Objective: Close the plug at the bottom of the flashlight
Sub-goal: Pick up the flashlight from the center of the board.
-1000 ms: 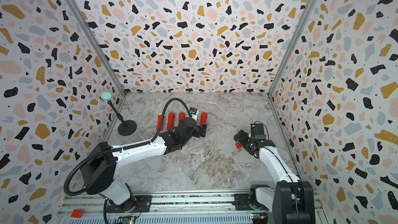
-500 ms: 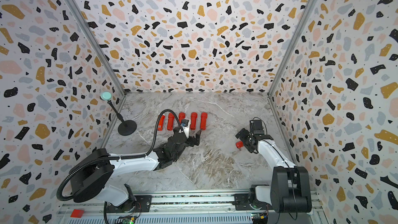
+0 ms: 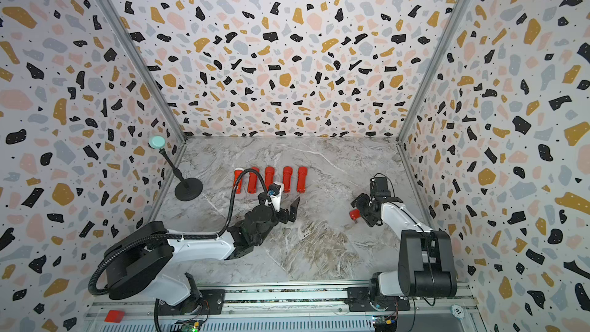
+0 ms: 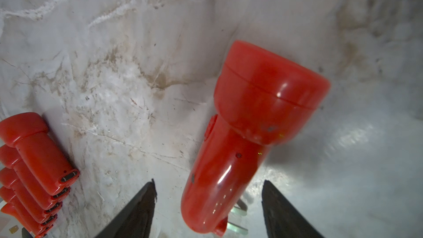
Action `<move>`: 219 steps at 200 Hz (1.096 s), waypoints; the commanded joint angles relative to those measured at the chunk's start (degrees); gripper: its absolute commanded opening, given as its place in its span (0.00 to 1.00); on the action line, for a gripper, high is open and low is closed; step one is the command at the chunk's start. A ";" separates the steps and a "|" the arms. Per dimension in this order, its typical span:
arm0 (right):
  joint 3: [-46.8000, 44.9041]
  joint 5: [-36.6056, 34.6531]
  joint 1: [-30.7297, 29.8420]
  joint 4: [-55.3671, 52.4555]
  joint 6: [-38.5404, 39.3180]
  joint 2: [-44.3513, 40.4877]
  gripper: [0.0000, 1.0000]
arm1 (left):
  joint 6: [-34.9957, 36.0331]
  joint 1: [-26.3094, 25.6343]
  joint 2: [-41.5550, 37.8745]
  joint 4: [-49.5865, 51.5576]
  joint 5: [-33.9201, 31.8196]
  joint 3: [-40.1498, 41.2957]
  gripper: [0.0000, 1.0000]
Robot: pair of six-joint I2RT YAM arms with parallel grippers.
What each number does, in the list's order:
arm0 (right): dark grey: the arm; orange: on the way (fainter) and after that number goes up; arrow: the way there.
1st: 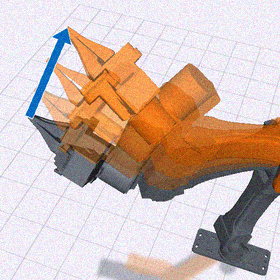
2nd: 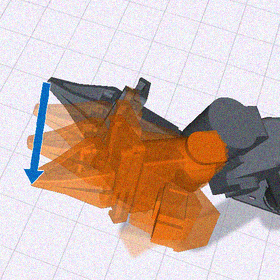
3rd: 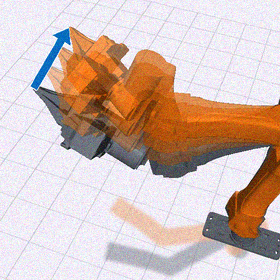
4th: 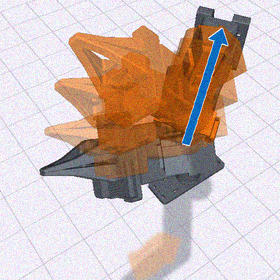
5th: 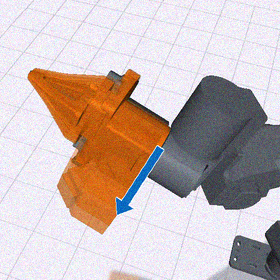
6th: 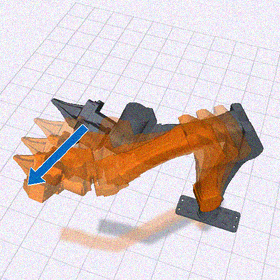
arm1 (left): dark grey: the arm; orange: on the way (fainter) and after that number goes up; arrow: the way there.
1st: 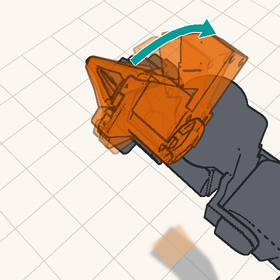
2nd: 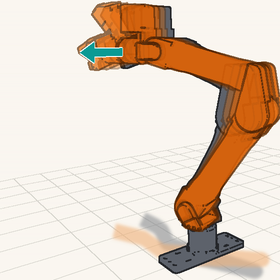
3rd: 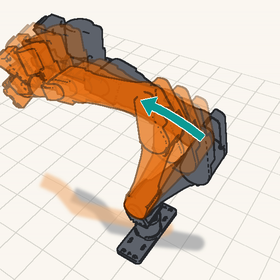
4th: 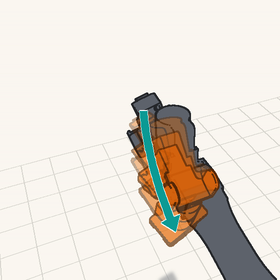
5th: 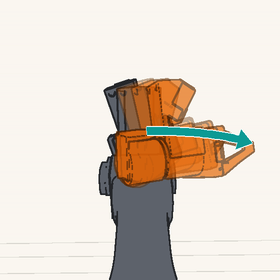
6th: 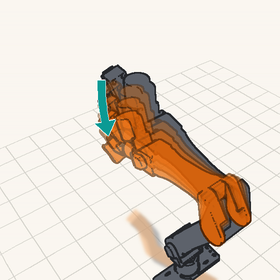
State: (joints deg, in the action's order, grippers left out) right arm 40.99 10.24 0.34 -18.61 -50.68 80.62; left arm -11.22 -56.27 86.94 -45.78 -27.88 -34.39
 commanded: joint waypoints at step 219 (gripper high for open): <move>-0.03 2.97 -0.08 2.61 -2.94 6.13 0.49 | 0.91 -1.36 2.36 -4.76 -0.09 0.91 1.00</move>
State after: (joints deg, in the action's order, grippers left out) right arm 41.30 13.50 0.75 -13.80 -52.82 85.93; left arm -11.09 -57.19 88.90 -46.81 -27.46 -34.09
